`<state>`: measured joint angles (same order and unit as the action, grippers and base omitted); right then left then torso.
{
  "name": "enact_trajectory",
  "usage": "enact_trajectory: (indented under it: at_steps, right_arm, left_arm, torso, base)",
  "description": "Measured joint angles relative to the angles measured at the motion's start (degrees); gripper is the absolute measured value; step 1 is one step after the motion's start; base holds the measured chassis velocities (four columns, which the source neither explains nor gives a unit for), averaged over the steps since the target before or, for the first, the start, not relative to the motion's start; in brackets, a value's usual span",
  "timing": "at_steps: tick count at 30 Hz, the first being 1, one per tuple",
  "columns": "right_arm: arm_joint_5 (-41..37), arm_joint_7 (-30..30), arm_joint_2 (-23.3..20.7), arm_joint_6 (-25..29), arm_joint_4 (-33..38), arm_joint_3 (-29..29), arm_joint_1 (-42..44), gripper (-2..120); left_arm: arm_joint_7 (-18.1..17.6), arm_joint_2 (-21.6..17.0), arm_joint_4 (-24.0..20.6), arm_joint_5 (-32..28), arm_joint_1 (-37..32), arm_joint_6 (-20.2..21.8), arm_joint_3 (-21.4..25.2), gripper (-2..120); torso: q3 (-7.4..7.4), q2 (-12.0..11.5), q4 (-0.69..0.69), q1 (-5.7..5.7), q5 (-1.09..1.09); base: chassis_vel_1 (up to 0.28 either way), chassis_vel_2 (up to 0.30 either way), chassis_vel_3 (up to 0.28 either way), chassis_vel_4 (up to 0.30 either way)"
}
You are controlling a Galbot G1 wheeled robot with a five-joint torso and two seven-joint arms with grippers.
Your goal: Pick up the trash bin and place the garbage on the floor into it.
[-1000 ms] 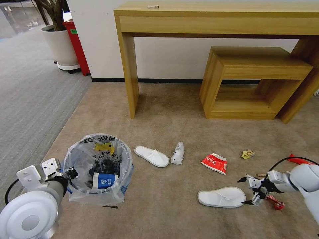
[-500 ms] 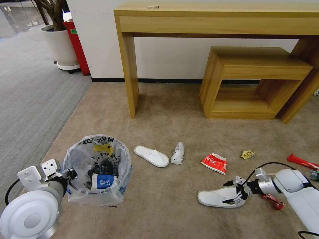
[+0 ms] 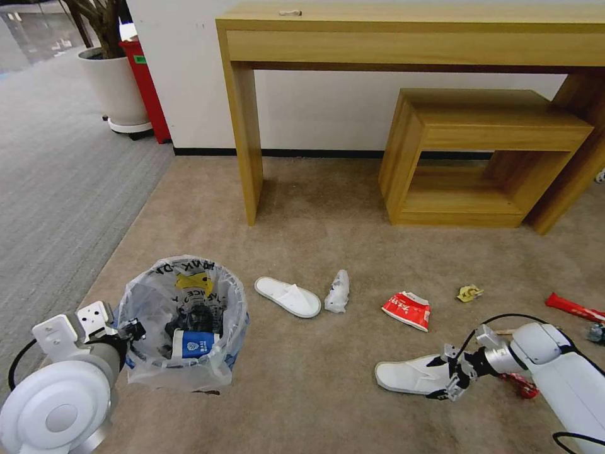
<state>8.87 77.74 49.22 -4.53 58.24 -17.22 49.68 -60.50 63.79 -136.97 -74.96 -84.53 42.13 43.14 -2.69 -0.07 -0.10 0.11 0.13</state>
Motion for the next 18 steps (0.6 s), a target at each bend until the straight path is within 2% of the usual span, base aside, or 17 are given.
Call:
enact_trajectory:
  at_steps: [18]
  right_arm:
    - [2.26,-3.66,1.16,1.66,-2.28,-2.25,0.13,100]
  left_arm:
    - [0.18,0.06,0.42,0.31,0.20,0.00,-0.39,0]
  torso:
    - [0.01,0.00,0.00,0.00,0.00]
  base:
    - [0.000,0.000,0.000,0.000]
